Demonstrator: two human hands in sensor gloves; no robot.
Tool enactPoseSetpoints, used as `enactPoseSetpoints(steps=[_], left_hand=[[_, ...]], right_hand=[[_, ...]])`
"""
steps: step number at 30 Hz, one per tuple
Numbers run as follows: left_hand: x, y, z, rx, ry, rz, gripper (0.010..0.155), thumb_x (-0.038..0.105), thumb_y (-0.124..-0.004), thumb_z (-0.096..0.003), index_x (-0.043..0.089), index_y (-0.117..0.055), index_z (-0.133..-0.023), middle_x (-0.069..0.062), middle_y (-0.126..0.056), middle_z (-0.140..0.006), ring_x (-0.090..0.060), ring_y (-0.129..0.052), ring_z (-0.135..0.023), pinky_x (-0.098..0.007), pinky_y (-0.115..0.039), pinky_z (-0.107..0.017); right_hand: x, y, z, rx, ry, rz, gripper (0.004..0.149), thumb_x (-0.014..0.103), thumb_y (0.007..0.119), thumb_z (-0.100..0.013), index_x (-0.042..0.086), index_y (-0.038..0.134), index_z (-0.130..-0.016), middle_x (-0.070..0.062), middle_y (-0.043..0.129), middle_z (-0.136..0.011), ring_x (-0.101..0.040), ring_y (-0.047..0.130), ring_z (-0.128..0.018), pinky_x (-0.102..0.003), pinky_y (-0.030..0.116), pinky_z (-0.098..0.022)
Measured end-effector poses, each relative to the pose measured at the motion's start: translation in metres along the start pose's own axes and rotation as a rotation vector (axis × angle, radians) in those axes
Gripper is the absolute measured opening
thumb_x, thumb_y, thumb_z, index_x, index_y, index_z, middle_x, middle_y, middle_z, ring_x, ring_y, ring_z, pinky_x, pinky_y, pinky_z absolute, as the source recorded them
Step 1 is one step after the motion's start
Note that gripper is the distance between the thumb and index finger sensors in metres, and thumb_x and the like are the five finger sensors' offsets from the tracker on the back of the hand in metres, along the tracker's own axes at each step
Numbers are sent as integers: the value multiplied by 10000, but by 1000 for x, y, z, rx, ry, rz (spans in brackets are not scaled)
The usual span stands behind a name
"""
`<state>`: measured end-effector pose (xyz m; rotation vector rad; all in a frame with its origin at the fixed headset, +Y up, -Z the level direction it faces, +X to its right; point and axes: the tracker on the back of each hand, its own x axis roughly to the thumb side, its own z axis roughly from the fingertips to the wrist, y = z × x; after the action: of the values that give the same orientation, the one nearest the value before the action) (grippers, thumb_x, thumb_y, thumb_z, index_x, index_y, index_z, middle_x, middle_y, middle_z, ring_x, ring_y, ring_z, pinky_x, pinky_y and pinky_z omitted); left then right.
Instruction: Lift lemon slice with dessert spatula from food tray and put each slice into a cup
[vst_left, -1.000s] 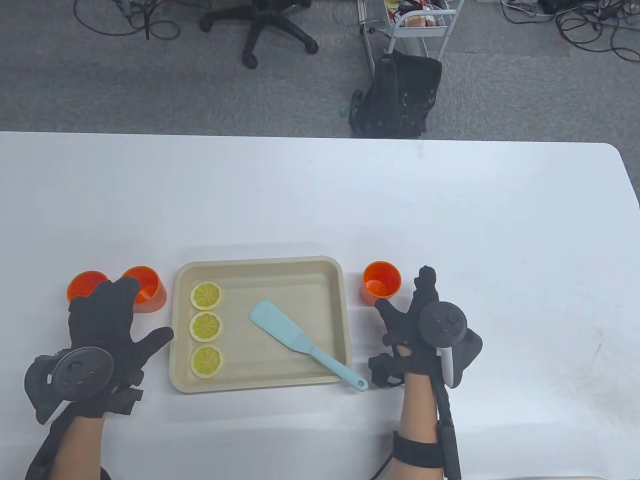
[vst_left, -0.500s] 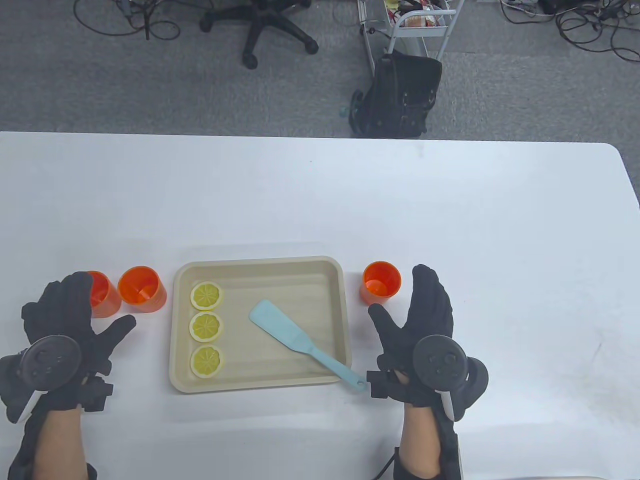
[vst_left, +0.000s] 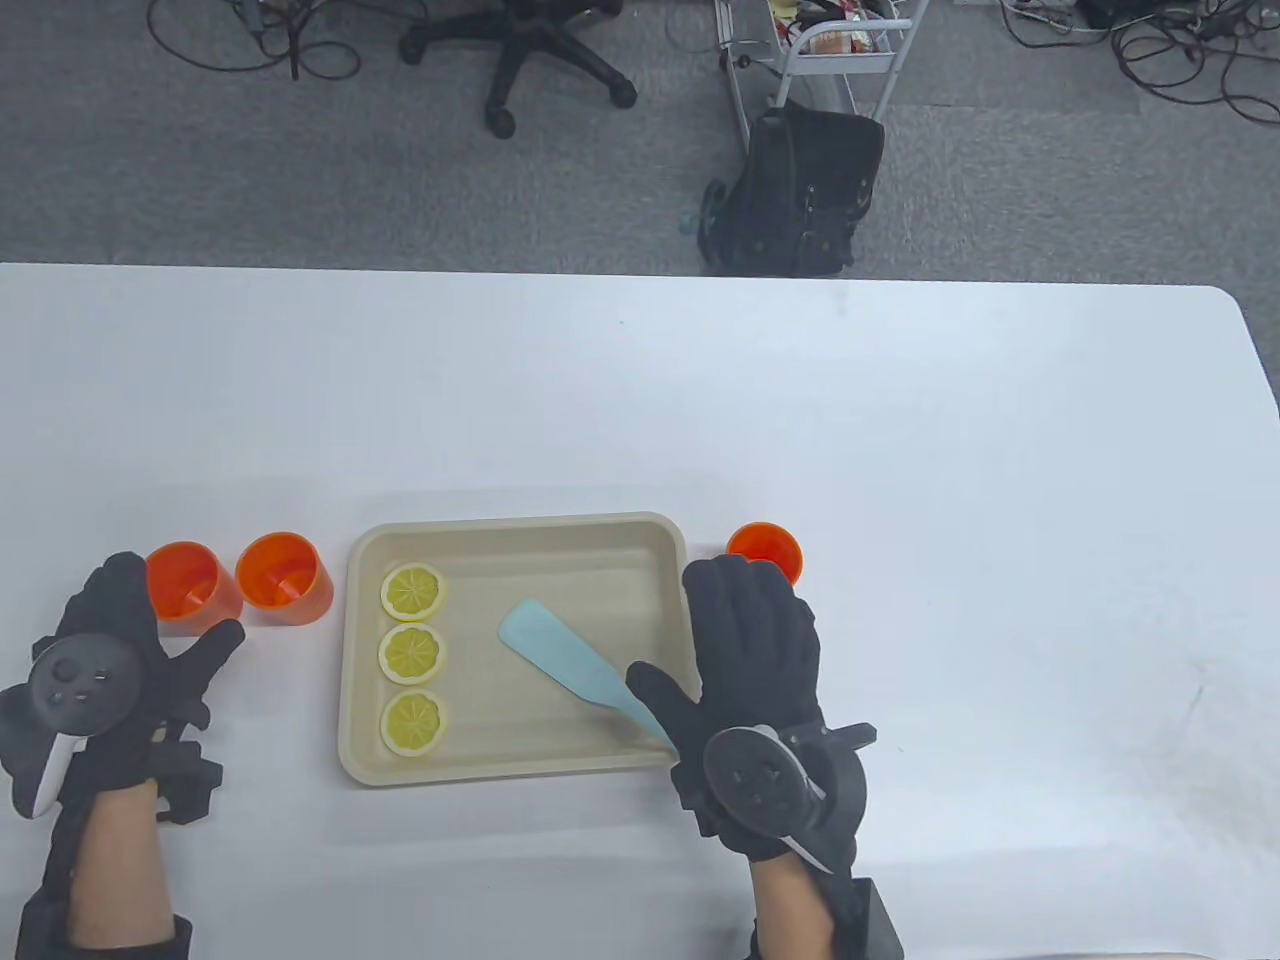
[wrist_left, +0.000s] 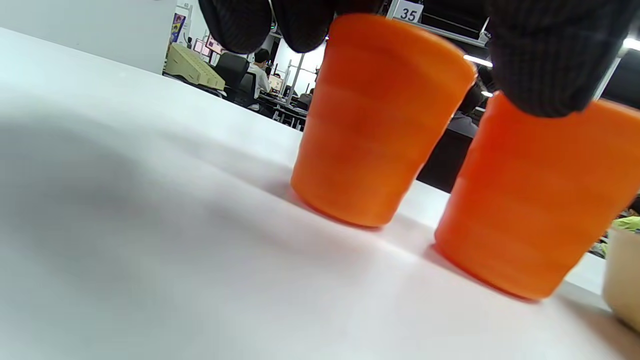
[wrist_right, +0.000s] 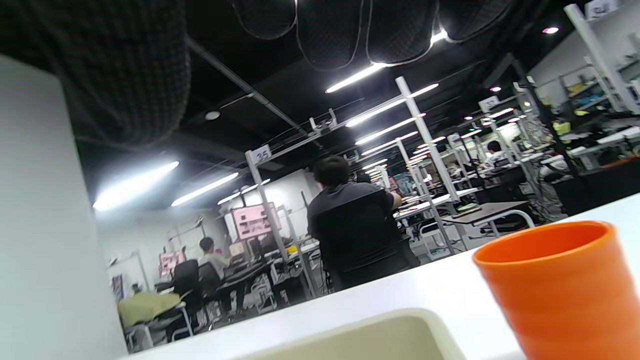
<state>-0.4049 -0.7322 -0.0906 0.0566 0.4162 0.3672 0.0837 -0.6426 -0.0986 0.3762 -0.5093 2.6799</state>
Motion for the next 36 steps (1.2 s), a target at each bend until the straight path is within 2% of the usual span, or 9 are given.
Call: enactPoseSetpoints(steps=[4, 11, 14, 18, 22, 26, 29, 33, 36], left_hand=[[0, -6, -1, 110, 24, 23, 1107, 691, -876, -439, 176, -260, -1201, -188, -378, -1245, -541, -462, -1133, -786, -328, -767], [0, -14, -9, 51, 73, 17, 1114, 711, -860, -441, 181, -244, -1204, -194, -453, -1230, -539, -511, -1119, -799, -323, -751], [1, -14, -10, 81, 97, 6, 1042, 688, -846, -467, 204, -291, -1203, -166, -520, -1208, -517, -560, -1107, -790, -340, -753], [3, -13, -10, 78, 105, 11, 1025, 681, -862, -477, 204, -320, -1205, -139, -601, -1174, -504, -605, -1092, -786, -364, -748], [1, -5, -7, 110, 156, 51, 1029, 693, -878, -469, 161, -377, -1194, -150, -650, -1140, -508, -645, -1062, -791, -378, -732], [2, 18, 3, 215, 183, 149, 1035, 687, -867, -475, 132, -366, -1190, -177, -638, -1130, -525, -636, -1049, -785, -385, -730], [6, 38, 13, 278, 111, 176, 1030, 688, -868, -473, 160, -356, -1194, -161, -616, -1143, -521, -607, -1069, -772, -394, -746], [15, 57, 28, 278, -59, 242, 1028, 684, -880, -465, 188, -359, -1200, -145, -614, -1154, -520, -569, -1095, -771, -379, -759], [29, 64, 40, 277, -201, 211, 1022, 687, -877, -468, 200, -362, -1204, -133, -617, -1162, -518, -560, -1108, -768, -385, -768]], right_hand=[[12, 8, 2, 45, -45, 58, 947, 540, 914, -438, 243, 366, -1151, -127, 486, -1190, -491, 500, -1119, -683, 435, -784], [24, 22, 3, 115, -101, 115, 925, 540, 909, -437, 260, 384, -1147, -124, 491, -1190, -494, 498, -1119, -684, 433, -784], [28, 28, 3, 142, -120, 134, 920, 536, 909, -439, 261, 388, -1146, -124, 494, -1189, -494, 497, -1119, -683, 433, -784], [31, 32, 3, 166, -133, 148, 909, 537, 907, -435, 269, 403, -1143, -123, 495, -1189, -492, 490, -1121, -683, 431, -785], [32, 35, 4, 184, -138, 157, 905, 532, 907, -442, 269, 400, -1143, -124, 495, -1189, -495, 482, -1122, -684, 427, -784], [32, 32, 5, 178, -139, 149, 905, 534, 905, -441, 268, 399, -1144, -122, 496, -1189, -493, 485, -1122, -684, 426, -785], [31, 29, 4, 173, -133, 129, 905, 534, 904, -441, 269, 399, -1143, -123, 497, -1189, -493, 486, -1122, -684, 428, -784], [30, 29, 3, 176, -126, 108, 905, 533, 903, -442, 267, 399, -1144, -123, 500, -1187, -491, 489, -1122, -682, 431, -785], [30, 29, 3, 181, -126, 99, 904, 532, 903, -442, 266, 399, -1143, -122, 501, -1187, -492, 493, -1120, -684, 432, -783]])
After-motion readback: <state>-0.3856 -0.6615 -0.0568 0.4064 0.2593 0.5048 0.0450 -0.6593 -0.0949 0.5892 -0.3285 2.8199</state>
